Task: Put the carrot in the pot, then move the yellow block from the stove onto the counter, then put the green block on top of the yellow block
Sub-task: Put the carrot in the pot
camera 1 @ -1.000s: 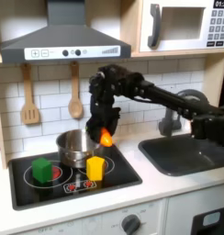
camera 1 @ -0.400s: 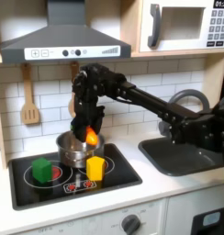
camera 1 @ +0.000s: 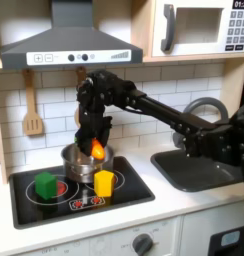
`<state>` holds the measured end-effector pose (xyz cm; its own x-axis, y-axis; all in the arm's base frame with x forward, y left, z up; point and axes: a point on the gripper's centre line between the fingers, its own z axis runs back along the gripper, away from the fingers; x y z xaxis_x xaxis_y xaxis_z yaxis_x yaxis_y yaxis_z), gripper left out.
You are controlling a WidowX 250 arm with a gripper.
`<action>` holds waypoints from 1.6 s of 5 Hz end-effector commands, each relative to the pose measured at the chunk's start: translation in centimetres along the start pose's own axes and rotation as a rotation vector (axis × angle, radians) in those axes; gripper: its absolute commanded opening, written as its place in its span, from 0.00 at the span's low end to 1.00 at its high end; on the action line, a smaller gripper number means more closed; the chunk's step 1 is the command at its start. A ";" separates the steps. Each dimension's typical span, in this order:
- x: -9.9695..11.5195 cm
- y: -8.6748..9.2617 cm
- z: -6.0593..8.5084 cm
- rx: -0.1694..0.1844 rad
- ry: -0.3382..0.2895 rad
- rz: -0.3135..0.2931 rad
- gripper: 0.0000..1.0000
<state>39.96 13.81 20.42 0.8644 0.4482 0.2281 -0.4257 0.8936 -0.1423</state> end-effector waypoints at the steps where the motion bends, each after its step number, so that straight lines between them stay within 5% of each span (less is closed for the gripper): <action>1: -0.6 0.1 -1.1 0.012 0.023 -0.005 0.00; 2: -0.7 0.2 -1.4 0.013 0.027 -0.003 0.00; 3: -0.8 0.1 -1.5 0.013 0.034 -0.007 0.70; 4: -0.7 0.2 -1.4 0.011 0.024 -0.005 1.00; 6: -0.9 0.3 -1.4 0.014 0.029 0.009 1.00; 8: -0.5 -0.2 0.0 0.000 0.010 -0.011 1.00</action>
<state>39.35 13.43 20.31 0.8700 0.4429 0.2168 -0.4211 0.8960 -0.1406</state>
